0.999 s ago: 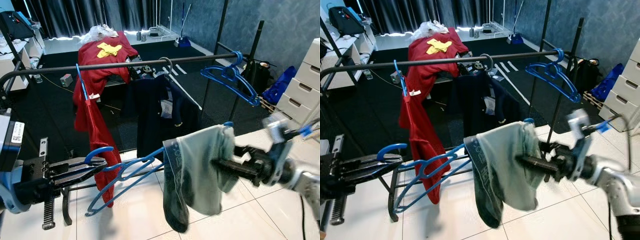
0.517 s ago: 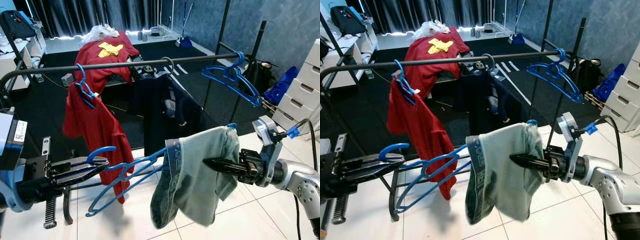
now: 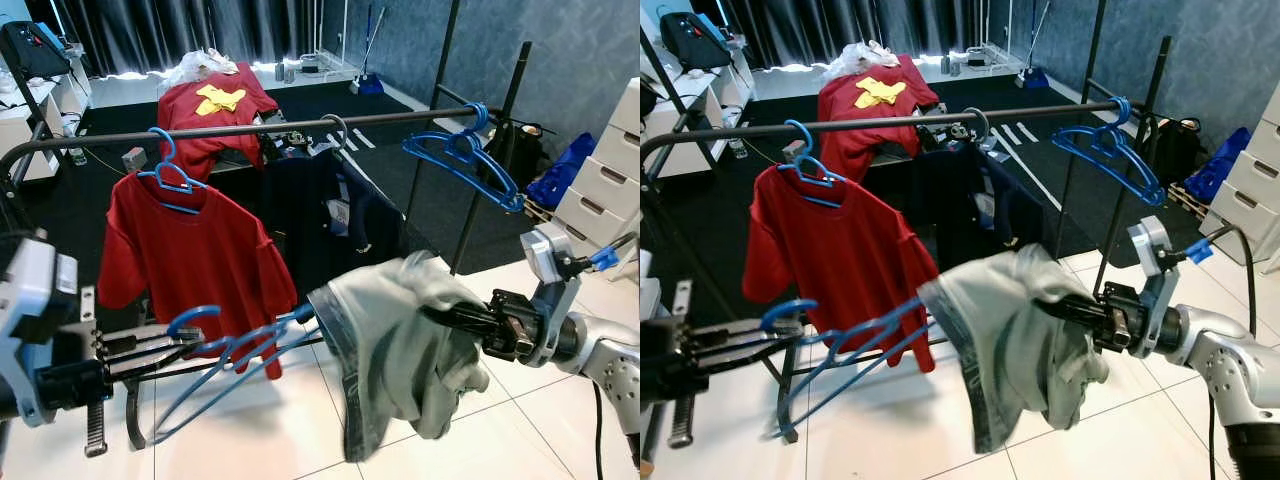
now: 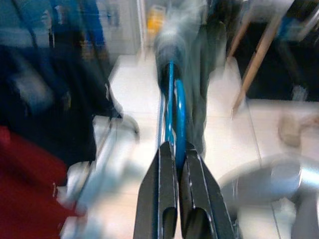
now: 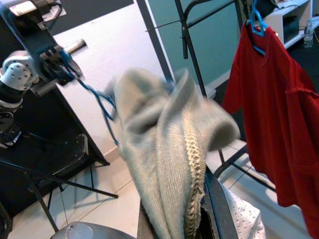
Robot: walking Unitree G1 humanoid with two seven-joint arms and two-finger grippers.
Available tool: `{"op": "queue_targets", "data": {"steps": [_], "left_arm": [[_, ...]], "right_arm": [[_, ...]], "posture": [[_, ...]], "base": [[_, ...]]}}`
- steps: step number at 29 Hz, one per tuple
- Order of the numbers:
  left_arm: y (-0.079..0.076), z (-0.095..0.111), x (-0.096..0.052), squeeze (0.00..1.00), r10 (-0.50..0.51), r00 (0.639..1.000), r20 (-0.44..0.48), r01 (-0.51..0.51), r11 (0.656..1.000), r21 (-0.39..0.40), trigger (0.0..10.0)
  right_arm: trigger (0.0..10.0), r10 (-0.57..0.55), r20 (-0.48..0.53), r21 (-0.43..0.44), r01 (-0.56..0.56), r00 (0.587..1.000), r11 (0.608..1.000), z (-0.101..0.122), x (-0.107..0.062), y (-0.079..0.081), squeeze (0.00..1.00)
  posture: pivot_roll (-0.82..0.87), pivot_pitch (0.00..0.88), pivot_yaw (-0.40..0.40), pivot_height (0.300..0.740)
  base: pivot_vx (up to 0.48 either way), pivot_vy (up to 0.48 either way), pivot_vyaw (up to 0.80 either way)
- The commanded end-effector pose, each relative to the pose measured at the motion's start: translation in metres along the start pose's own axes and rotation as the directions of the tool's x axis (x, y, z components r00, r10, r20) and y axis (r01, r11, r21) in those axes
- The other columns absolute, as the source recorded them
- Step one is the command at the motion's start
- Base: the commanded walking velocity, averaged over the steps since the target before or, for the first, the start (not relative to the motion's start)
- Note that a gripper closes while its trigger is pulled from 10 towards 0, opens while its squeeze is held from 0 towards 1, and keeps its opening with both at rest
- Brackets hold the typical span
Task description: Hang hanger
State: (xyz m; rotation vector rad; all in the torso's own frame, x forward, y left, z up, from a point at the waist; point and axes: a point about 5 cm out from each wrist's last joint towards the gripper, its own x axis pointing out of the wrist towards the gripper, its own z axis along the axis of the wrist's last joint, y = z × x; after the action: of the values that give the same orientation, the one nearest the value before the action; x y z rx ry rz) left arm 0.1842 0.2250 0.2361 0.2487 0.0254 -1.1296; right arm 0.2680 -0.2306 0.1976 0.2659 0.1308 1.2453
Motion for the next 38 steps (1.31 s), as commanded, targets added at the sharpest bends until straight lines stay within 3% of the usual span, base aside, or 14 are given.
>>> {"op": "queue_targets", "data": {"steps": [1, 3, 5, 8, 17, 20, 22, 23, 24, 25, 26, 28, 33, 38], "left_arm": [[0.001, -0.004, 0.000, 0.00, -0.002, 0.999, -0.050, 0.002, 1.000, 0.004, 10.0], [0.001, -0.004, 0.000, 0.00, -0.002, 0.999, -0.050, 0.002, 1.000, 0.004, 10.0], [-0.007, -0.027, 0.016, 0.00, -0.064, 0.976, -0.207, 0.062, 0.998, -0.014, 10.0], [-0.019, -0.038, 0.029, 0.00, -0.154, 0.944, -0.293, 0.155, 0.988, -0.021, 10.0], [-0.028, -0.047, 0.034, 0.00, -0.218, 0.906, -0.363, 0.226, 0.974, -0.022, 10.0], [-0.042, -0.046, 0.051, 0.00, -0.303, 0.896, -0.325, 0.315, 0.949, -0.016, 10.0], [-0.042, -0.046, 0.051, 0.00, -0.303, 0.896, -0.325, 0.315, 0.949, -0.016, 10.0], [-0.038, -0.043, 0.062, 0.00, -0.282, 0.919, -0.277, 0.301, 0.953, 0.027, 10.0], [-0.038, -0.043, 0.062, 0.00, -0.282, 0.919, -0.277, 0.301, 0.953, 0.027, 10.0], [-0.030, -0.039, 0.073, 0.00, -0.248, 0.937, -0.247, 0.275, 0.958, 0.078, 10.0], [-0.030, -0.039, 0.073, 0.00, -0.248, 0.937, -0.247, 0.275, 0.958, 0.078, 10.0], [-0.018, -0.036, 0.084, 0.00, -0.204, 0.951, -0.234, 0.240, 0.961, 0.140, 10.0], [-0.009, -0.037, 0.084, 0.00, -0.166, 0.950, -0.264, 0.217, 0.960, 0.179, 10.0], [-0.002, -0.034, 0.094, 0.00, -0.132, 0.958, -0.255, 0.188, 0.960, 0.209, 10.0]], "right_arm": [[0.0, 0.000, 0.009, -0.004, 0.000, 1.000, 1.000, 0.003, -0.002, -0.001, 0.00], [0.0, 0.000, 0.009, -0.004, 0.000, 1.000, 1.000, 0.003, -0.002, -0.001, 0.00], [0.0, 0.003, 0.002, -0.010, -0.003, 1.000, 1.000, 0.003, 0.001, -0.001, 0.00], [0.0, -0.003, 0.006, -0.015, 0.003, 1.000, 1.000, 0.002, 0.004, -0.003, 0.00], [0.0, -0.047, 0.053, -0.041, 0.050, 0.997, 0.998, 0.007, 0.005, -0.009, 0.00], [0.0, -0.115, 0.085, -0.049, 0.120, 0.990, 0.992, 0.005, 0.013, -0.019, 0.00], [0.0, -0.115, 0.085, -0.049, 0.120, 0.990, 0.992, 0.005, 0.013, -0.019, 0.00], [0.0, -0.089, 0.033, -0.026, 0.090, 0.996, 0.996, -0.008, 0.024, -0.016, 0.00], [0.0, -0.089, 0.033, -0.026, 0.090, 0.996, 0.996, -0.008, 0.024, -0.016, 0.00], [0.0, -0.028, -0.023, 0.002, 0.028, 0.999, 1.000, -0.022, 0.037, -0.009, 0.00], [0.0, -0.028, -0.023, 0.002, 0.028, 0.999, 1.000, -0.022, 0.037, -0.009, 0.00], [0.0, 0.069, -0.084, 0.037, -0.066, 0.994, 0.997, -0.038, 0.054, 0.003, 0.00], [0.0, 0.080, -0.098, 0.039, -0.077, 0.992, 0.996, -0.040, 0.057, 0.004, 0.00], [0.0, 0.161, -0.115, 0.066, -0.155, 0.980, 0.986, -0.046, 0.067, 0.015, 0.00]], "posture": [[-0.08, 0.000, 0.013, 0.740], [-0.08, 0.000, 0.013, 0.740], [-0.08, 0.000, 0.007, 0.740], [-0.07, 0.000, 0.007, 0.740], [-0.07, 0.000, 0.007, 0.740], [-0.07, 0.000, 0.004, 0.740], [-0.07, 0.000, 0.004, 0.740], [-0.06, 0.000, 0.002, 0.740], [-0.06, 0.000, 0.002, 0.740], [-0.07, 0.000, 0.003, 0.740], [-0.07, 0.000, 0.003, 0.740], [-0.07, 0.000, 0.006, 0.740], [-0.07, 0.000, 0.013, 0.740], [-0.07, 0.000, 0.013, 0.740]], "base": [[0.000, 0.000, 0.00], [0.000, 0.000, 0.00], [0.000, 0.000, 0.00], [0.000, 0.000, 0.00], [0.000, 0.000, 0.00], [0.000, 0.000, 0.00], [0.000, 0.000, 0.00], [0.000, 0.000, 0.00], [0.000, 0.000, 0.00], [0.000, 0.000, 0.00], [0.000, 0.000, 0.00], [0.000, 0.000, 0.00], [0.000, 0.000, 0.00], [0.000, 0.000, 0.00]]}}
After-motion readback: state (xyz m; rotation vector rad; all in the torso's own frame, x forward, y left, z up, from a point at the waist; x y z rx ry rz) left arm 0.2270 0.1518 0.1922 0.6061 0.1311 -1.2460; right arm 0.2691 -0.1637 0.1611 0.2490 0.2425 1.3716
